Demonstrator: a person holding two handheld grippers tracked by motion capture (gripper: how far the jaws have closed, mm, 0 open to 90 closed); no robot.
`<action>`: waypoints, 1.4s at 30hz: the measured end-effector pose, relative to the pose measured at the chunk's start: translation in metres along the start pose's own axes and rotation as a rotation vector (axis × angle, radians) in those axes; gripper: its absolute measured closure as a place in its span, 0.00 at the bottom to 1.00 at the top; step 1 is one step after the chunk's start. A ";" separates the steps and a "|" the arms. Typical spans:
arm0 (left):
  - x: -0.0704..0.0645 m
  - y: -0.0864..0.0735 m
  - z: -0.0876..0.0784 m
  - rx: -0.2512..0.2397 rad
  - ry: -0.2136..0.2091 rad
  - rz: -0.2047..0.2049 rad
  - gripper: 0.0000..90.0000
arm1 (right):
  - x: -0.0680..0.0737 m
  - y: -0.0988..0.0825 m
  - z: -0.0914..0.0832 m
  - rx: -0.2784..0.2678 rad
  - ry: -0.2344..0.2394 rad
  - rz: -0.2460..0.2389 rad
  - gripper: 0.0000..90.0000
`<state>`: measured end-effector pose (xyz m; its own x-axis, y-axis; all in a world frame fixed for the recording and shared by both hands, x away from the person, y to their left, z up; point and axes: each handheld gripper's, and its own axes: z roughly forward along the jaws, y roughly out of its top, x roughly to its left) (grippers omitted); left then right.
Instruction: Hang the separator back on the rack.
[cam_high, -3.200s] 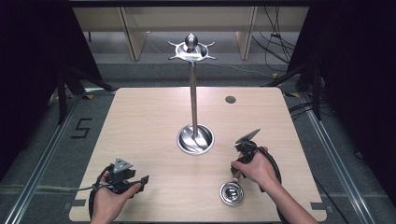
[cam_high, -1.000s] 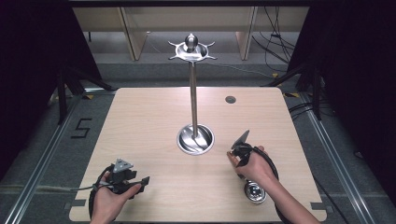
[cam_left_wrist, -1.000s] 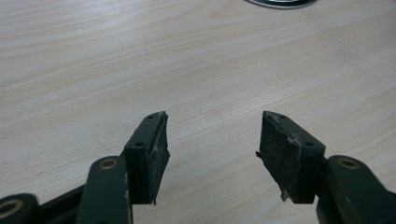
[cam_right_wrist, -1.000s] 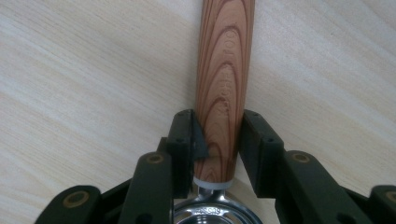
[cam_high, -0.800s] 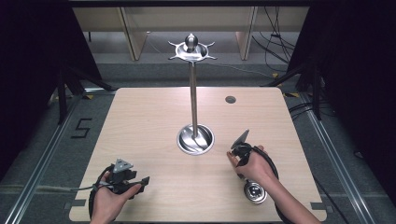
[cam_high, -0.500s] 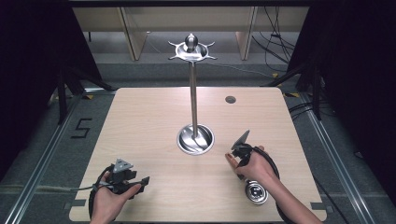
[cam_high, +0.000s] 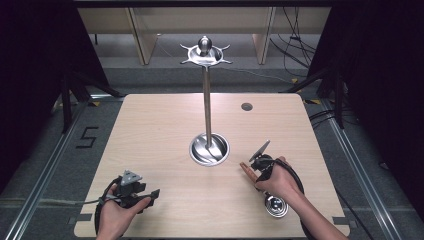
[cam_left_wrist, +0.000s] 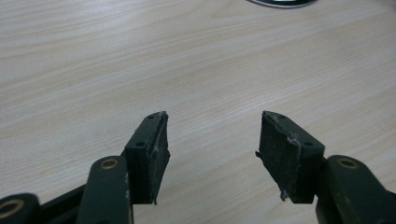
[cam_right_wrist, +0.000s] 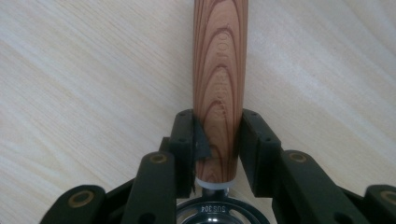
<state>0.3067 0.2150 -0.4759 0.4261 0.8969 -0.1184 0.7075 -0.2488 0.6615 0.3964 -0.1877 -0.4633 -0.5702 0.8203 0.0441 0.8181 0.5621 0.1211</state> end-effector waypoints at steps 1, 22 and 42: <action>-0.002 0.000 0.002 -0.025 0.002 -0.022 0.46 | 0.000 -0.001 -0.002 -0.008 -0.007 -0.010 0.77; 0.000 0.000 0.000 0.004 -0.002 0.007 0.46 | -0.016 -0.038 -0.032 -0.257 0.028 -0.110 0.77; -0.002 0.000 0.001 -0.027 0.004 -0.020 0.46 | -0.028 -0.067 -0.050 -0.549 0.018 -0.135 0.77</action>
<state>0.3064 0.2127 -0.4767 0.4097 0.9030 -0.1293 0.7003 -0.2205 0.6789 0.3533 -0.2536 -0.4230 -0.6723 0.7402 0.0090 0.5819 0.5209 0.6245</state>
